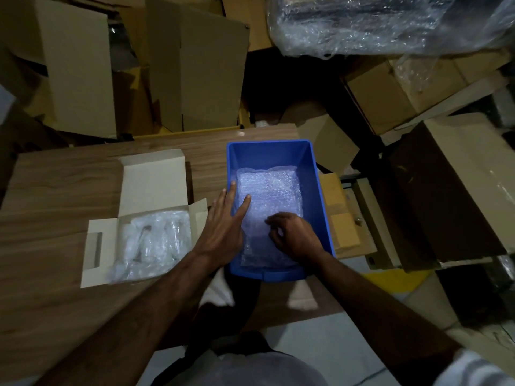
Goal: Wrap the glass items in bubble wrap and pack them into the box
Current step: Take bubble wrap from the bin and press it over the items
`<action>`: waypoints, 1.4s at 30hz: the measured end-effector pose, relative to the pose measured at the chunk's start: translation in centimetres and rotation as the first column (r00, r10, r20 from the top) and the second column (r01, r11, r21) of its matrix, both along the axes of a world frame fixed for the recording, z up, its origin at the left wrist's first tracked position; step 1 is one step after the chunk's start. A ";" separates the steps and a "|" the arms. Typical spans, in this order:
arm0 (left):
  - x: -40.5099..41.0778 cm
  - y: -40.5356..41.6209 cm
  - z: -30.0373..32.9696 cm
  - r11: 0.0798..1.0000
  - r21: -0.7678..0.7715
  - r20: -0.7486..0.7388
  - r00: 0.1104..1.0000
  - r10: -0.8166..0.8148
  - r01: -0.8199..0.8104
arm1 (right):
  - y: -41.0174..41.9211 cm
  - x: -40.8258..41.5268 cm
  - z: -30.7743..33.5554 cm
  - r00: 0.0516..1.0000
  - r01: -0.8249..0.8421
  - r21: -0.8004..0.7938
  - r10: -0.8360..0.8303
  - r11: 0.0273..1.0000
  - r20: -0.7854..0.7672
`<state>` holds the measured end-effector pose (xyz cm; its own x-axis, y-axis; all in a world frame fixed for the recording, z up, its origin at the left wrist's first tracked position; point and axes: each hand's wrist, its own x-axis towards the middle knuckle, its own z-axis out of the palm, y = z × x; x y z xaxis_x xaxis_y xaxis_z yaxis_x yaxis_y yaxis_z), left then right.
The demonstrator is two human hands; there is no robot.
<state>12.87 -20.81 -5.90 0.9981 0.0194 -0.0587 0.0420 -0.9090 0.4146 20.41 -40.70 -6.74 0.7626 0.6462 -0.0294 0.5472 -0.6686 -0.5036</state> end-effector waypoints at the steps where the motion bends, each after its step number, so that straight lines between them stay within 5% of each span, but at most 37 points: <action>1: 0.0 0.0 0.0 1.000 0.002 0.005 1.000 -0.001 0.001 | 0.1 0.0 0.1 1.000 -0.009 -0.005 0.009 1.000 0.010; 8: 0.0 -0.2 0.2 1.000 0.019 0.033 0.999 0.004 -0.005 | 0.3 -0.6 -0.2 0.982 -0.031 -0.081 0.046 0.996 0.182; 15: 0.9 0.3 0.4 1.000 0.024 0.027 1.000 -0.001 0.001 | -0.5 -1.0 1.7 0.936 0.014 0.098 -0.047 0.995 0.348; 18: 2.1 -0.1 2.2 0.997 -0.073 0.056 0.998 -0.025 0.029 | -0.5 -1.6 3.3 0.895 0.016 0.173 -0.091 0.985 0.436; 22: 3.7 -0.1 5.9 0.920 -0.382 0.197 0.980 -0.008 0.084 | 0.1 -2.0 7.0 0.838 0.005 0.302 -0.169 0.953 0.519; 29: 2.1 4.2 12.4 0.841 -0.469 0.396 0.915 -0.073 0.270 | 1.2 -1.8 11.9 0.899 -0.029 0.281 -0.098 0.959 0.426; 37: -2.7 9.9 16.4 0.726 -0.669 0.264 0.964 0.029 0.161 | 7.3 -2.0 13.3 0.934 -0.028 0.342 -0.097 0.939 0.343; 40: -4.2 12.0 16.7 0.610 -0.791 0.238 0.944 0.227 0.053 | 9.9 -2.6 14.5 0.994 -0.098 0.514 0.057 0.852 0.096; 42: -5.2 12.8 16.4 0.557 -0.830 0.213 0.895 0.392 -0.046 | 11.9 -3.7 15.6 0.967 0.030 0.659 0.144 0.752 -0.208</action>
